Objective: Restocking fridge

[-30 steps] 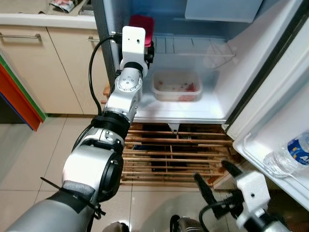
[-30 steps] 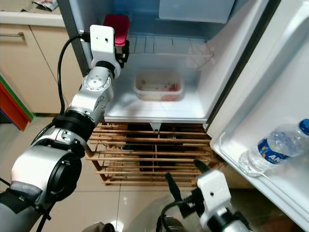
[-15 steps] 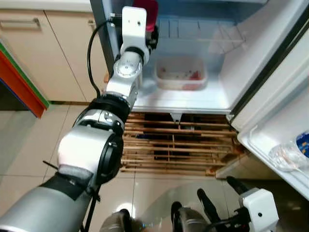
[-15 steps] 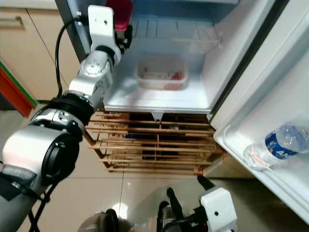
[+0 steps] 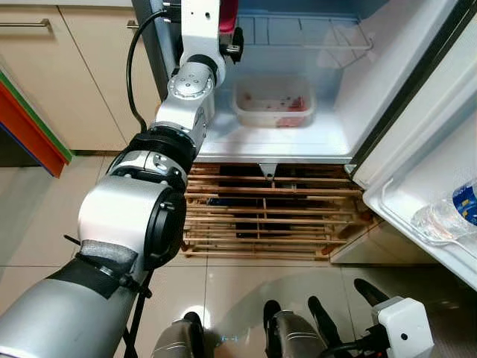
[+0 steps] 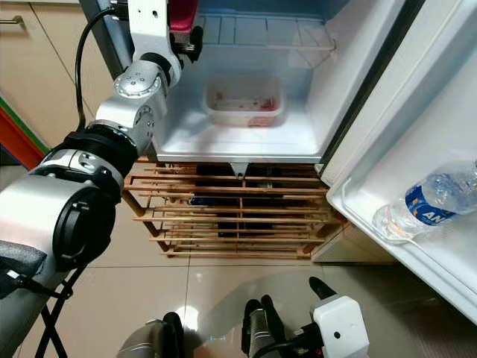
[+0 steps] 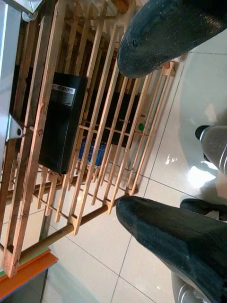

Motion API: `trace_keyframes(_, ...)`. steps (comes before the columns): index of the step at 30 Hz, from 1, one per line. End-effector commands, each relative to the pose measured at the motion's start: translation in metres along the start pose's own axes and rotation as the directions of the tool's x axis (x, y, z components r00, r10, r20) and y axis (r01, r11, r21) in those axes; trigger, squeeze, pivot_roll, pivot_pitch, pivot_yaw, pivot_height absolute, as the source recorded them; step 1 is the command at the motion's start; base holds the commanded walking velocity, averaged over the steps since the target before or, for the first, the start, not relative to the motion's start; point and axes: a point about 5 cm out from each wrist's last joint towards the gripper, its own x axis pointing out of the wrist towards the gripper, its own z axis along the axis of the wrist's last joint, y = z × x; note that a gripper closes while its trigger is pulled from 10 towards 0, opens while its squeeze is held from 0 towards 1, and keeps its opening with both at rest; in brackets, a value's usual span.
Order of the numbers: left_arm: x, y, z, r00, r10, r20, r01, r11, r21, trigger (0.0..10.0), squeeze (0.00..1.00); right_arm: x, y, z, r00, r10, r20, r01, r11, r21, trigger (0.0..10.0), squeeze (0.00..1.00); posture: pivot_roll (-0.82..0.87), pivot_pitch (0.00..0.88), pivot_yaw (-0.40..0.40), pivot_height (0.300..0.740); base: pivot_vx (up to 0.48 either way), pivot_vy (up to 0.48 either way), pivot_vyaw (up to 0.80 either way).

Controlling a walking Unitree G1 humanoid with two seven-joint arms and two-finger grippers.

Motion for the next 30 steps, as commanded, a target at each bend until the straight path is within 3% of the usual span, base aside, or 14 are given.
trace_keyframes(1,0.006,0.007,0.029,0.998,0.014,0.064,-0.014,1.000,0.001,10.0,1.00,-0.002,0.000,0.001,1.000,0.004,-0.010,-0.004,1.000,-0.013,10.0,0.00,-0.38,0.195,-0.013,0.740,0.000,0.000,0.00)
trace_keyframes(14,0.007,0.006,0.047,0.992,0.016,0.124,-0.014,1.000,-0.014,10.0,1.00,0.002,-0.001,0.000,1.000,0.007,-0.008,-0.007,1.000,-0.019,10.0,0.00,-0.38,0.182,-0.013,0.740,0.000,0.000,0.00)
trace_keyframes(27,0.006,0.008,0.033,0.994,0.016,0.110,-0.020,0.999,0.038,10.0,1.00,0.002,0.001,0.000,1.000,0.010,-0.006,-0.010,1.000,-0.020,10.0,0.00,-0.39,0.195,-0.008,0.740,0.000,0.000,0.00)
trace_keyframes(28,0.004,0.010,0.025,0.996,0.023,0.087,-0.027,0.999,0.045,10.0,0.87,0.002,0.001,0.000,1.000,0.008,-0.008,-0.008,1.000,-0.019,10.0,0.00,-0.39,0.198,-0.009,0.740,0.000,0.000,0.00)
trace_keyframes(29,0.004,0.010,0.022,0.996,0.027,0.080,-0.031,0.998,0.047,10.0,0.13,0.002,0.001,0.000,1.000,0.007,-0.008,-0.007,1.000,-0.018,10.0,0.00,-0.39,0.199,-0.009,0.740,0.000,0.000,0.00)
trace_keyframes(30,0.004,0.010,0.022,0.996,0.027,0.080,-0.031,0.998,0.047,10.0,0.13,0.002,0.001,0.000,1.000,0.007,-0.008,-0.007,1.000,-0.018,10.0,0.00,-0.39,0.199,-0.009,0.740,0.000,0.000,0.00)
